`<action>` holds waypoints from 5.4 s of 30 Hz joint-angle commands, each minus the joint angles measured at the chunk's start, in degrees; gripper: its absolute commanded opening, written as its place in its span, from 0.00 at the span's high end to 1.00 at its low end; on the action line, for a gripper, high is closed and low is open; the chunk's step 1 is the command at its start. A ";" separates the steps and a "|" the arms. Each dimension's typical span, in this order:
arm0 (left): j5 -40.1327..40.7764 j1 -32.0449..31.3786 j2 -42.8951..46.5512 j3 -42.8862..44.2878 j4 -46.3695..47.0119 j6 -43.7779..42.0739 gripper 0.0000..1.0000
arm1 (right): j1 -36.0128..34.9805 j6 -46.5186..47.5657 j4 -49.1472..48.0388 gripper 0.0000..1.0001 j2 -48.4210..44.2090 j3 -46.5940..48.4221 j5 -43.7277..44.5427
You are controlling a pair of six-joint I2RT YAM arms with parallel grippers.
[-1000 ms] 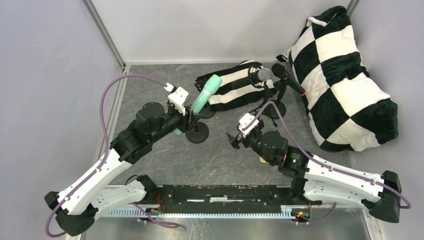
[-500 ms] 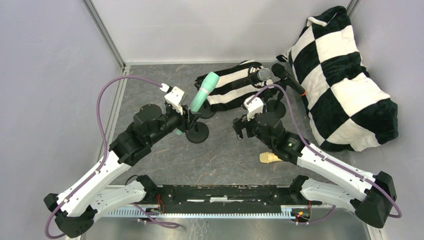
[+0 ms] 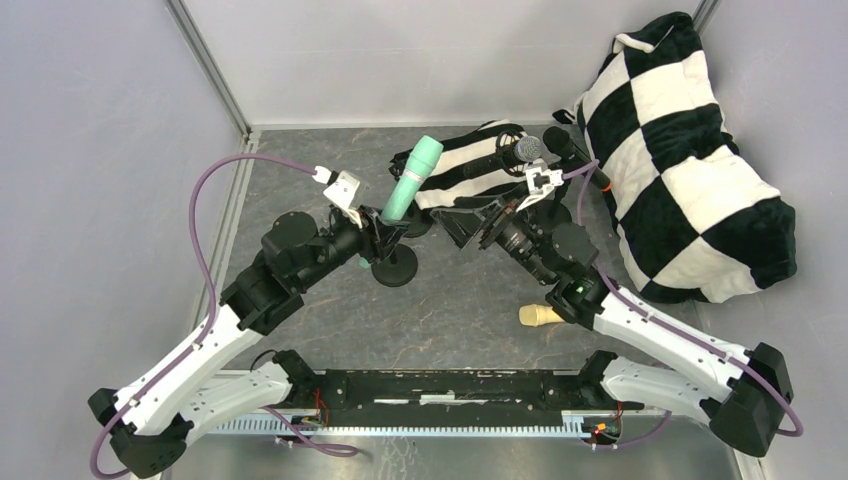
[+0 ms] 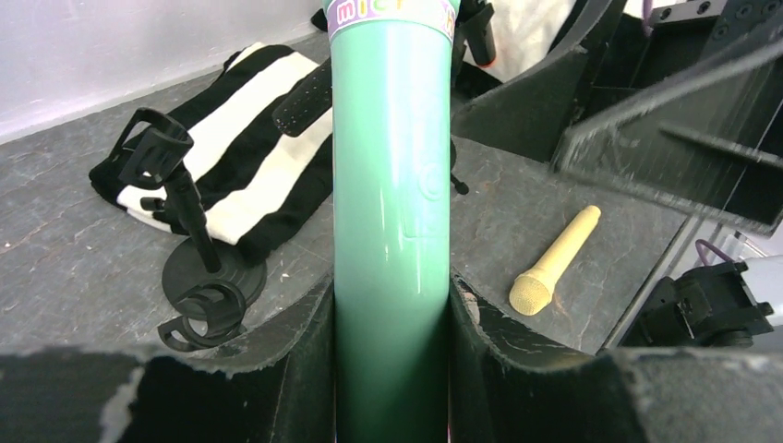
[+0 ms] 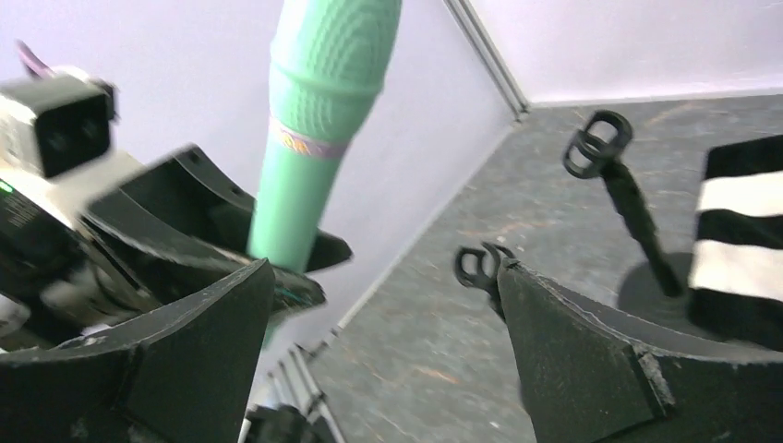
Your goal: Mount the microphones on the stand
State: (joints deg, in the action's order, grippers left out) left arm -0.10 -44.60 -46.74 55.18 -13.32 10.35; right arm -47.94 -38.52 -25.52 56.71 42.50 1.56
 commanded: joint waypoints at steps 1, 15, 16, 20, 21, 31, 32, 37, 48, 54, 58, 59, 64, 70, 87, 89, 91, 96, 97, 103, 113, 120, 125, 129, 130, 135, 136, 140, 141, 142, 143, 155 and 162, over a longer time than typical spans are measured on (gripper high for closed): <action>-3.12 0.15 0.60 -0.61 6.01 1.75 0.98 | 0.09 -11.67 -15.26 0.02 2.17 -1.13 2.82; -9.03 0.13 -2.54 -0.59 6.95 -0.03 0.98 | 0.12 -22.59 -22.88 0.10 12.84 6.20 2.00; -9.04 0.13 -2.61 -0.66 7.10 0.02 0.98 | 0.13 -22.85 -22.99 0.12 13.17 6.58 2.04; -8.87 0.13 -2.70 -0.85 7.25 0.00 0.98 | 0.15 -24.07 -23.93 0.20 14.80 7.91 0.80; -8.67 0.13 -2.68 -0.93 7.36 0.06 0.98 | 0.04 -24.51 -24.08 0.20 15.17 8.23 0.22; -8.60 0.13 -2.92 -1.28 7.76 -0.02 0.98 | -0.91 -25.90 -25.64 0.37 18.21 9.26 -1.41; -8.47 0.17 -2.85 -1.36 7.78 -0.08 0.98 | -0.84 -25.99 -25.72 0.41 18.40 9.35 -1.46; -6.83 0.13 -2.19 -2.19 7.42 0.03 0.80 | -0.88 -24.76 -26.98 0.79 18.10 8.60 -0.58; 9.17 0.14 3.40 -7.99 6.27 7.49 0.00 | 0.80 -8.77 -17.24 1.00 8.63 1.32 9.28; 16.79 0.26 5.19 -14.58 9.35 13.35 0.00 | 1.28 1.20 -12.63 1.00 4.22 -2.74 10.85; 17.14 0.53 5.15 -18.75 13.00 13.62 0.00 | 1.32 7.82 -9.89 1.00 1.94 -3.47 7.41; 16.86 0.62 5.19 -19.78 14.43 13.44 0.00 | 1.27 9.64 -9.57 1.00 1.47 -3.54 6.24; 16.45 2.01 6.32 -25.44 20.42 13.24 0.01 | 1.32 16.50 -8.08 1.00 -0.81 -4.36 2.58; 16.99 4.08 7.29 -34.21 31.25 13.43 0.02 | 1.24 20.92 -6.15 1.00 -1.94 -5.06 -2.60; 0.36 12.43 -19.38 -40.79 72.24 3.57 0.21 | 1.28 22.43 0.82 1.00 -5.95 -6.03 -8.91; 0.79 12.51 -21.65 -39.46 72.84 1.96 0.21 | 1.29 22.32 1.21 1.00 -6.19 -5.94 -8.73; 1.28 12.74 -23.62 -38.29 73.00 0.61 0.24 | 1.28 22.31 1.54 1.00 -6.36 -5.85 -8.65; 0.62 14.53 -28.22 -36.16 73.49 -0.24 0.37 | 1.27 22.52 2.30 1.00 -6.68 -5.59 -8.55; 0.39 14.80 -29.16 -35.73 73.83 -0.26 0.37 | 1.31 22.59 2.44 1.00 -6.74 -5.59 -8.59; -7.30 15.49 -35.33 -31.65 74.98 0.97 0.58 | 1.31 23.44 3.74 1.00 -7.18 -5.30 -8.52; -14.37 15.50 -35.36 -29.99 73.82 5.04 0.98 | 1.30 28.79 0.28 1.00 -10.00 -7.69 -6.89; -22.94 13.63 -31.98 -30.01 71.46 11.46 0.98 | 1.29 35.17 -1.52 1.00 -9.09 -4.73 -11.82; -21.53 9.85 -28.71 -32.18 70.30 14.75 0.98 | 1.24 40.62 -2.12 1.00 -7.55 -1.20 -14.90; -19.91 6.31 -28.36 -34.40 72.31 16.55 0.98 | 1.32 44.19 -4.52 1.00 -6.79 0.65 -19.73; -19.55 5.40 -28.51 -34.69 72.60 16.32 0.98 | 1.32 44.47 -5.24 1.00 -6.56 1.17 -20.77; -18.39 2.75 -30.06 -35.44 73.85 16.05 0.98 | 1.22 44.80 -7.22 1.00 -3.02 4.61 -27.86; -18.31 2.54 -30.29 -35.41 73.88 16.02 0.98 | 1.28 44.28 -8.15 1.00 -2.34 4.93 -29.36; -18.18 2.24 -31.05 -35.19 74.01 15.97 0.98 | 1.23 42.72 -11.99 1.00 -0.36 5.37 -33.33; -18.15 2.24 -31.24 -35.08 73.91 15.94 0.98 | 1.18 42.50 -12.69 1.00 0.07 5.63 -34.15; -18.26 2.19 -31.48 -34.87 73.76 15.93 0.98 | 1.15 42.27 -13.08 1.00 0.59 6.06 -35.14; -18.44 2.19 -31.62 -34.65 73.57 15.93 0.98 | 0.95 42.34 -13.26 1.00 0.97 6.46 -36.01; -20.66 1.97 -32.60 -33.73 73.61 15.58 0.98 | -0.83 43.99 -13.83 1.00 4.69 7.87 -38.57; -21.08 1.75 -32.36 -33.82 73.26 15.24 0.98 | -0.87 44.22 -14.65 1.00 6.79 6.82 -38.38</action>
State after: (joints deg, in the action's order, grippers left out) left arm -19.62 -42.15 -78.83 19.90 58.33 23.14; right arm -48.64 4.64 -36.53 62.85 47.79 -36.25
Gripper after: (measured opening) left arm 0.436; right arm 0.481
